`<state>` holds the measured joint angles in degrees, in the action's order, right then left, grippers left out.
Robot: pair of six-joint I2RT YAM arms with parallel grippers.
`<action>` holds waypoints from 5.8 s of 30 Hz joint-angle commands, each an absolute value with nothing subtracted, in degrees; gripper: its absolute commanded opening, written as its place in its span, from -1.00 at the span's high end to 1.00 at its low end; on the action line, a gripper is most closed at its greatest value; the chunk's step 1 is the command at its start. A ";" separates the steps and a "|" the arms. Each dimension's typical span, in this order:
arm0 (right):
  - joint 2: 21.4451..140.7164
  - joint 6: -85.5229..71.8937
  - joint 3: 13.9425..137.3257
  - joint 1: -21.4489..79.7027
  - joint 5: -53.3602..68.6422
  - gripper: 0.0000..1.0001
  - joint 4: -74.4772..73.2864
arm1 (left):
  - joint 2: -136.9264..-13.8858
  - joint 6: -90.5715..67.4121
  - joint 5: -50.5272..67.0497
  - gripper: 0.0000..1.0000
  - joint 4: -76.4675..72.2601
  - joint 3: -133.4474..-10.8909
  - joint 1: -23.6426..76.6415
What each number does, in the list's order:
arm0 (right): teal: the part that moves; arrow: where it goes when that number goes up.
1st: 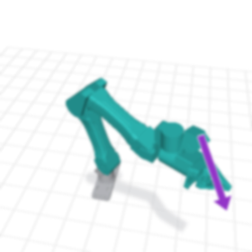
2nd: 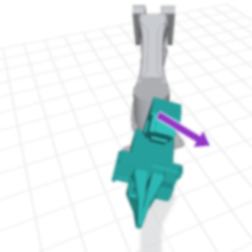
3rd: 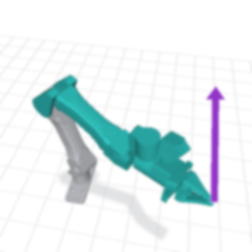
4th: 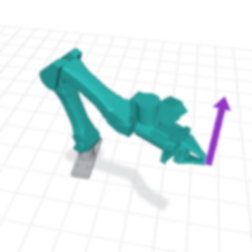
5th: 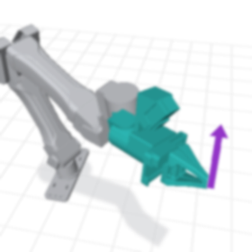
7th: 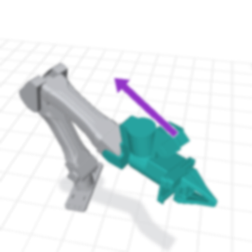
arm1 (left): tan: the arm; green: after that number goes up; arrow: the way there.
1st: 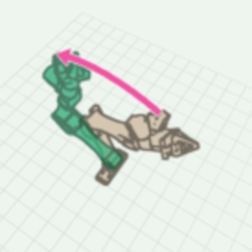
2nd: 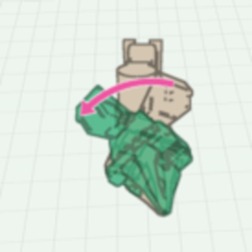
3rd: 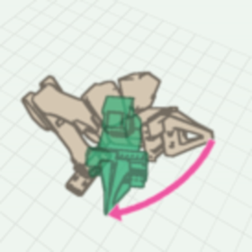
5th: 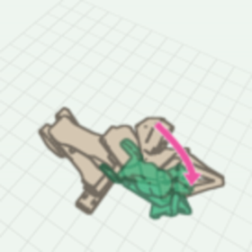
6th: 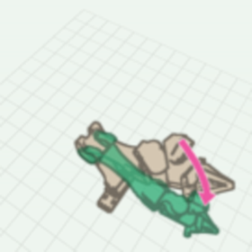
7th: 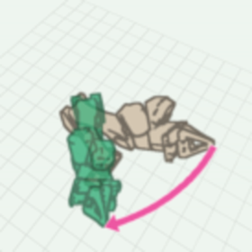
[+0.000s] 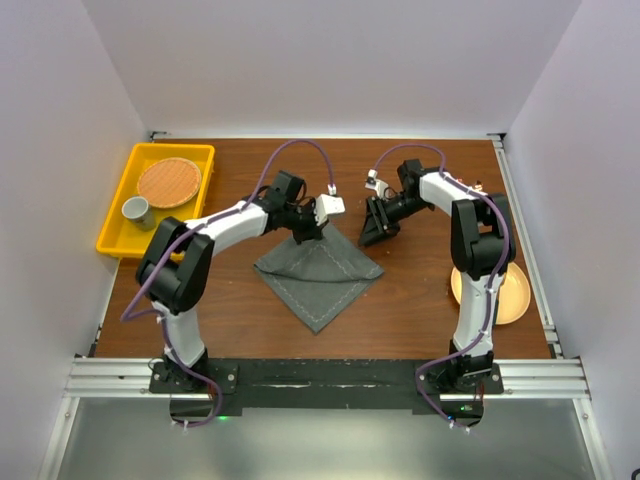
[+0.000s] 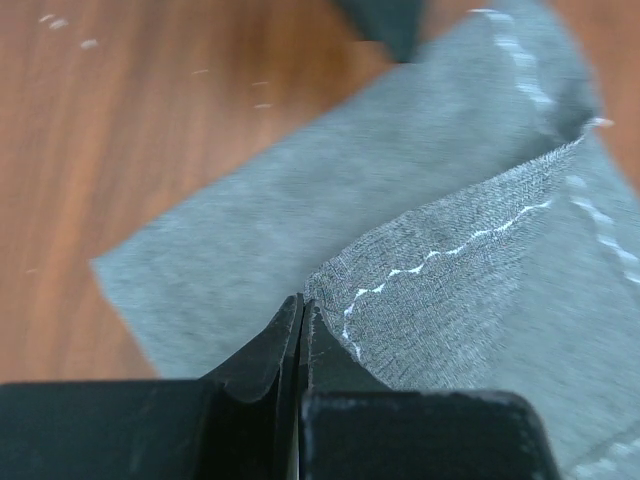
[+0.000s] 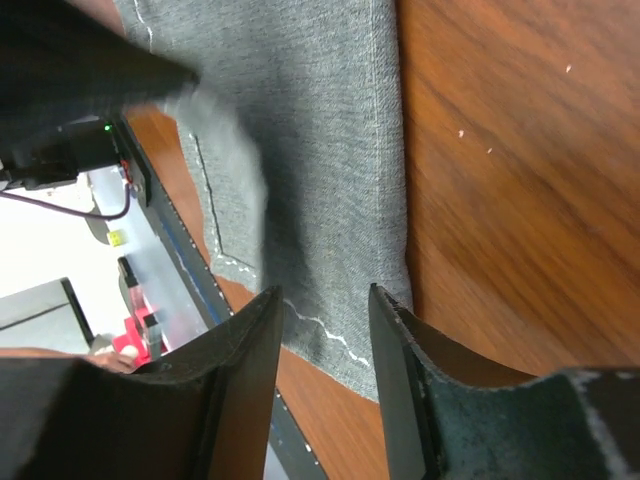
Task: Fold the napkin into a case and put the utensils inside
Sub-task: Fold the top corner of the square-folded napkin at the center of the board, then smooth out the upper triangle-folded napkin at the center of the board.
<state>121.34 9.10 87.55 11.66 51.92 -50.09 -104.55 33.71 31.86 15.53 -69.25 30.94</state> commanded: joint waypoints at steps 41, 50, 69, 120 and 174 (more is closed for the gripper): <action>120.24 12.04 81.39 12.13 49.92 0.42 -50.89 | -117.69 36.21 28.48 1.00 14.94 -84.81 27.69; 120.67 11.51 81.74 12.13 49.57 0.40 -50.63 | -117.68 36.39 27.51 1.00 13.27 -84.64 27.69; 120.76 10.72 80.51 12.30 48.34 0.70 -49.31 | -118.91 36.39 26.28 1.00 12.31 -84.55 27.60; 112.67 -5.10 76.73 20.30 55.72 -0.82 -35.77 | -94.39 -38.67 55.72 -0.70 -16.35 -47.64 17.67; 122.34 5.97 77.17 18.63 52.30 -0.80 -44.30 | -105.19 -14.77 50.63 -0.58 1.67 -44.48 8.18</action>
